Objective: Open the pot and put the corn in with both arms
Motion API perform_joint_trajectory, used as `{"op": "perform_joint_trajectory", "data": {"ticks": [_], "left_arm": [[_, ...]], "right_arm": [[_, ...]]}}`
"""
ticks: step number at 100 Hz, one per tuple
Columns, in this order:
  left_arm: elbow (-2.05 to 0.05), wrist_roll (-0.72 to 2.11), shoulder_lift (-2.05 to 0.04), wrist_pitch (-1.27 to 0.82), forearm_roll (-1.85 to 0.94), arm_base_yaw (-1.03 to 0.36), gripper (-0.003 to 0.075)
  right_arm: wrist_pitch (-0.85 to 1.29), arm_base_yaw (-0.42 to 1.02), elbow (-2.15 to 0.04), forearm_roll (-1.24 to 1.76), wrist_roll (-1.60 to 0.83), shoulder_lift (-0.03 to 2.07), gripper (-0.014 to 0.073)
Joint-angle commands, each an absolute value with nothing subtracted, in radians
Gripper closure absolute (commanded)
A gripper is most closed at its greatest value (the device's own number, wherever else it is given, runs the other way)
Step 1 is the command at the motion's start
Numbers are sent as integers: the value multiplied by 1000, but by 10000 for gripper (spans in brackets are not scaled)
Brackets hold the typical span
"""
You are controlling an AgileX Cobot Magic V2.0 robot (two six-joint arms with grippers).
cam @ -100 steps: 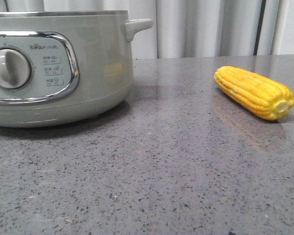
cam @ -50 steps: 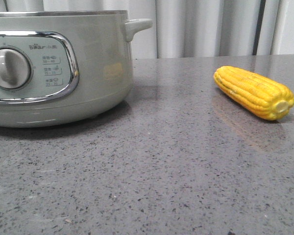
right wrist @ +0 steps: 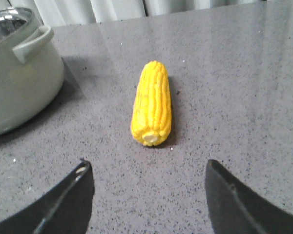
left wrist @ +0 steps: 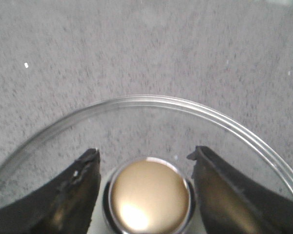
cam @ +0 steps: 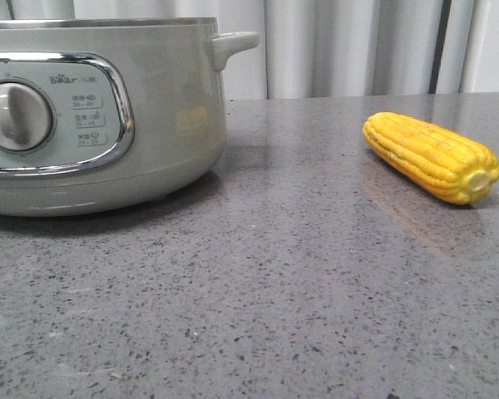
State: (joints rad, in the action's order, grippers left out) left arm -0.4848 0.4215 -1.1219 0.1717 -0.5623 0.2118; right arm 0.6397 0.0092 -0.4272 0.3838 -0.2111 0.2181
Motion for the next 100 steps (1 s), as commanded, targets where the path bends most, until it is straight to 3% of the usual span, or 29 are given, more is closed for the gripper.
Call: {"op": "perform_joint_trajectory", "data": {"ticks": [1, 26, 51, 67, 100], "left_arm": [[-517, 417, -1105, 255, -557, 208, 295], [-517, 417, -1015, 266, -611, 151, 300], [-517, 417, -724, 217, -611, 48, 300], [-517, 417, -540, 134, -609, 17, 300], [-517, 417, -317, -6, -609, 17, 300]], "right_arm": [[592, 16, -464, 434, -276, 264, 172], [625, 69, -598, 521, -342, 471, 172], [838, 88, -930, 521, -386, 905, 172], [865, 88, -1083, 482, -427, 1159, 172], [848, 88, -1195, 437, -427, 1496, 176]]}}
